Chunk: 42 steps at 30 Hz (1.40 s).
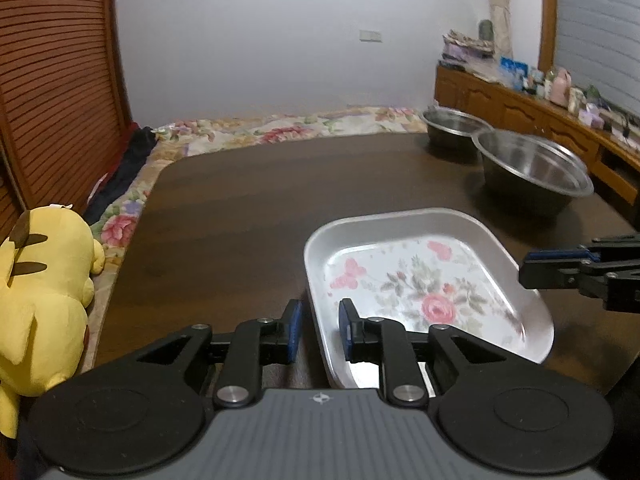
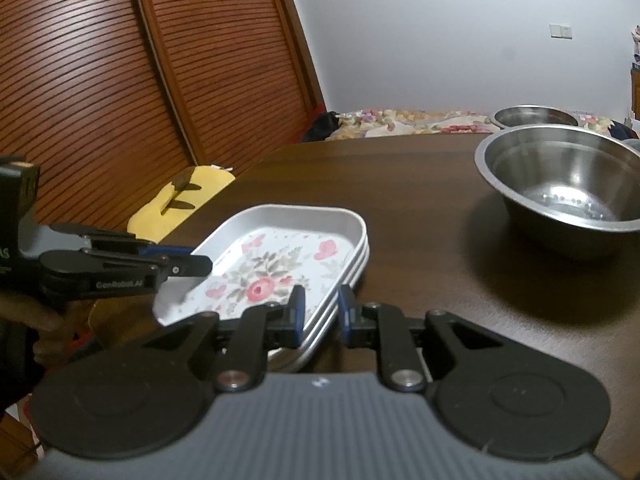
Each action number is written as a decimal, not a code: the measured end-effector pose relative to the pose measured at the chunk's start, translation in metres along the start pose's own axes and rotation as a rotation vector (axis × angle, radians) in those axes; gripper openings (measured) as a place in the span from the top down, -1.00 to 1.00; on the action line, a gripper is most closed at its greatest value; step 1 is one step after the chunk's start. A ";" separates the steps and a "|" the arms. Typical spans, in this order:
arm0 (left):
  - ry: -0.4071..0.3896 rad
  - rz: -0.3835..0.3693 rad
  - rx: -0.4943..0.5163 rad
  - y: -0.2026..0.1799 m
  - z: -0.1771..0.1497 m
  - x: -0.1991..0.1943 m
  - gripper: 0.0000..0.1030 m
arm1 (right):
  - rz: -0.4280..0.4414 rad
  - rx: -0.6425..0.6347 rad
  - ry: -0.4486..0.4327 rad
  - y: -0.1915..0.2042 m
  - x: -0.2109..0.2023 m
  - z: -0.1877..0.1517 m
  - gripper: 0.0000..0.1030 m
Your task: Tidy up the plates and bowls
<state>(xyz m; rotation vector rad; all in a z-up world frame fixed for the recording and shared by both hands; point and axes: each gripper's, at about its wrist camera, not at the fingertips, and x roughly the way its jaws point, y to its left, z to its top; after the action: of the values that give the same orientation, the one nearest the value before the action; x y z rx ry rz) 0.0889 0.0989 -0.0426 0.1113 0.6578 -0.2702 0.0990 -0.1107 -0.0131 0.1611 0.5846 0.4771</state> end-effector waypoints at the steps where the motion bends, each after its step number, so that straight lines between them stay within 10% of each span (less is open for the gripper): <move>1: -0.007 0.000 -0.005 0.001 0.003 -0.001 0.44 | 0.006 0.002 -0.010 -0.002 -0.003 0.002 0.61; 10: -0.126 0.013 -0.044 -0.008 0.030 -0.014 -0.03 | -0.040 -0.020 -0.139 -0.018 -0.045 0.019 0.61; 24: -0.178 -0.076 -0.012 -0.070 0.073 0.016 -0.12 | -0.267 -0.025 -0.274 -0.092 -0.086 0.031 0.12; 42: -0.137 -0.184 0.072 -0.149 0.109 0.075 -0.11 | -0.364 0.121 -0.226 -0.151 -0.059 0.022 0.12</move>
<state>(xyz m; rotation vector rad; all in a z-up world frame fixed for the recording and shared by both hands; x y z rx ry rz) 0.1679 -0.0800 -0.0063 0.1003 0.5227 -0.4747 0.1271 -0.2715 -0.0076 0.2160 0.4090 0.0686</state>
